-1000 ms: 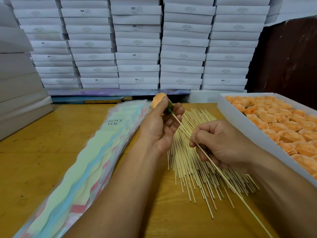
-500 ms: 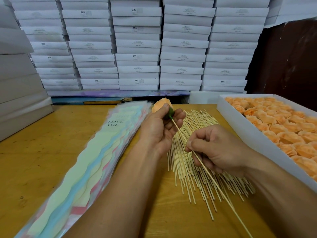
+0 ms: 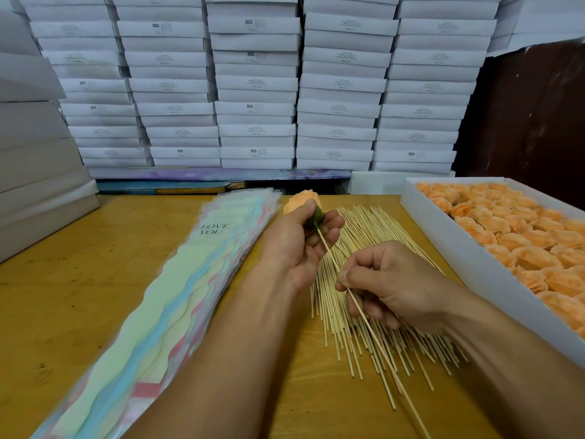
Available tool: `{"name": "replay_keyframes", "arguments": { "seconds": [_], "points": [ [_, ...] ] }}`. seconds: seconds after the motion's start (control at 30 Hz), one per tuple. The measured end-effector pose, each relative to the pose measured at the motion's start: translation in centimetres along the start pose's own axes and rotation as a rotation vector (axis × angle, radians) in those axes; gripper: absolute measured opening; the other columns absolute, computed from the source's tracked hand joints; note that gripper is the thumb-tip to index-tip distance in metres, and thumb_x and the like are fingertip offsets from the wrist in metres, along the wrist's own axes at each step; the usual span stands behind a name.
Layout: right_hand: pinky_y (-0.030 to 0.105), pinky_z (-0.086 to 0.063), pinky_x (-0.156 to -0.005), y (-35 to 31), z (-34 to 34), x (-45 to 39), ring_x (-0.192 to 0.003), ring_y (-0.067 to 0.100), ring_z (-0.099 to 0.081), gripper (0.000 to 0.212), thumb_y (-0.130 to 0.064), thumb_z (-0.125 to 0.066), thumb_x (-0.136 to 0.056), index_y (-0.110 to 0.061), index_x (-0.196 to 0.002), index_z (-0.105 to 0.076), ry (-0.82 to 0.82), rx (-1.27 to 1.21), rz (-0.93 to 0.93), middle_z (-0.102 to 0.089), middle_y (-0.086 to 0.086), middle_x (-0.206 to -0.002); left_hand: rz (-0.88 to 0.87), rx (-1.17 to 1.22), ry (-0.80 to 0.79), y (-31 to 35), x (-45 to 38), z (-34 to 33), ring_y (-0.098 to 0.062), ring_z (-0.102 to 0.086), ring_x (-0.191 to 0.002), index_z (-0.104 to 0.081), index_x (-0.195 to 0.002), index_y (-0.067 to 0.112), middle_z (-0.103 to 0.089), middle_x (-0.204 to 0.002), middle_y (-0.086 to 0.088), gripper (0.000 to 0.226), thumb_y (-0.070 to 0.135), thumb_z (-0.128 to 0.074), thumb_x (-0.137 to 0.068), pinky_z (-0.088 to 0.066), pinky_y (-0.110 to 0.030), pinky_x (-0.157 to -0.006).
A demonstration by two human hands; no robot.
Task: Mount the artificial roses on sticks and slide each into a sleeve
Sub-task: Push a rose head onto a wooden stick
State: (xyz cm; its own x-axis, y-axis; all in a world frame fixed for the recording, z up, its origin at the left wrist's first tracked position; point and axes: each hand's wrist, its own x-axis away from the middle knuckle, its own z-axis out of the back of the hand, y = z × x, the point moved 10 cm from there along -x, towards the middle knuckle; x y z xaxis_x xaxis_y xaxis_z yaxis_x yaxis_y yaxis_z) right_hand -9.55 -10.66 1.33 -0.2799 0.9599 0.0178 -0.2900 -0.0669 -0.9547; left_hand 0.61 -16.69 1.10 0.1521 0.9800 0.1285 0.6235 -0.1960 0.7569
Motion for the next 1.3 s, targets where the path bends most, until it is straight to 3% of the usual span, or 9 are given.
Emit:
{"name": "replay_keyframes", "arguments": {
  "seconds": [0.23,0.4,0.53,0.7,0.9,1.03,1.17,1.3],
  "points": [
    [0.018,-0.035,-0.031,0.2,0.0,0.0,-0.036,0.010,-0.048,0.018,-0.011,-0.058,-0.098,-0.001,-0.087,-0.068,-0.047,-0.089,-0.008,-0.068,0.016,-0.065,-0.035,0.024,-0.003,-0.2,-0.4,-0.1,-0.022,-0.074,-0.069,-0.058,-0.111,0.002,-0.074,-0.080,-0.016,0.023,0.021,-0.063,-0.098,-0.059,-0.024,-0.056],
    [0.018,-0.033,-0.030,0.1,0.3,-0.1,-0.032,0.010,-0.044,0.025,-0.014,-0.057,-0.097,-0.011,-0.078,-0.073,-0.037,-0.147,0.002,-0.063,0.014,-0.059,-0.039,0.004,0.023,-0.4,-0.4,0.4,-0.022,-0.075,-0.070,-0.058,-0.120,0.003,-0.076,-0.088,-0.018,0.035,0.027,-0.066,-0.096,-0.058,-0.024,-0.053],
    [0.016,-0.029,-0.029,0.1,0.5,-0.2,-0.032,0.009,-0.041,0.030,-0.017,-0.057,-0.097,-0.018,-0.072,-0.074,-0.015,-0.152,0.002,-0.060,0.012,-0.057,-0.044,-0.003,0.025,-0.3,-0.4,0.4,-0.023,-0.076,-0.074,-0.059,-0.117,0.005,-0.076,-0.092,-0.019,0.034,0.031,-0.066,-0.095,-0.058,-0.025,-0.054],
    [0.016,-0.028,-0.029,0.1,1.0,-0.3,-0.033,0.008,-0.040,0.027,-0.017,-0.058,-0.099,-0.014,-0.076,-0.072,0.028,-0.169,0.016,-0.058,0.010,-0.056,-0.046,-0.022,0.026,-0.4,-0.5,0.3,-0.023,-0.075,-0.071,-0.062,-0.106,0.004,-0.076,-0.091,-0.019,0.030,0.031,-0.067,-0.094,-0.057,-0.024,-0.053],
    [0.016,-0.028,-0.029,0.2,1.7,-0.5,-0.033,0.009,-0.039,0.024,-0.017,-0.060,-0.098,-0.011,-0.079,-0.073,0.080,-0.170,0.035,-0.056,0.009,-0.055,-0.018,-0.065,0.029,-0.7,-0.5,0.3,-0.022,-0.075,-0.074,-0.064,-0.115,0.000,-0.076,-0.095,-0.019,0.041,0.038,-0.056,-0.100,-0.060,-0.026,-0.060],
    [0.017,-0.027,-0.030,0.1,2.2,-0.6,-0.033,0.009,-0.037,0.029,-0.019,-0.061,-0.097,-0.017,-0.072,-0.075,0.126,-0.183,0.061,-0.053,0.005,-0.052,-0.016,-0.103,0.128,-0.8,-0.6,1.3,-0.022,-0.074,-0.069,-0.059,-0.108,0.003,-0.077,-0.087,-0.016,0.043,0.044,-0.053,-0.101,-0.058,-0.027,-0.056],
    [0.017,-0.026,-0.032,0.3,3.0,-0.8,-0.035,0.009,-0.037,0.029,-0.022,-0.060,-0.098,-0.019,-0.074,-0.076,0.184,-0.192,0.071,-0.052,0.006,-0.056,-0.048,-0.224,0.205,-0.6,-0.6,2.0,-0.015,-0.069,-0.055,-0.059,-0.100,0.006,-0.074,-0.071,-0.009,0.030,0.035,-0.051,-0.103,-0.054,-0.025,-0.050],
    [0.016,-0.026,-0.032,0.8,3.4,-1.1,-0.035,0.009,-0.038,0.029,-0.021,-0.059,-0.099,-0.017,-0.075,-0.074,0.206,-0.215,0.062,-0.053,0.008,-0.057,-0.199,-0.603,0.266,0.7,-0.7,2.2,-0.010,-0.065,-0.056,-0.058,-0.100,0.017,-0.072,-0.079,-0.002,0.011,0.028,-0.055,-0.100,-0.050,-0.026,-0.052]
  ]
}}
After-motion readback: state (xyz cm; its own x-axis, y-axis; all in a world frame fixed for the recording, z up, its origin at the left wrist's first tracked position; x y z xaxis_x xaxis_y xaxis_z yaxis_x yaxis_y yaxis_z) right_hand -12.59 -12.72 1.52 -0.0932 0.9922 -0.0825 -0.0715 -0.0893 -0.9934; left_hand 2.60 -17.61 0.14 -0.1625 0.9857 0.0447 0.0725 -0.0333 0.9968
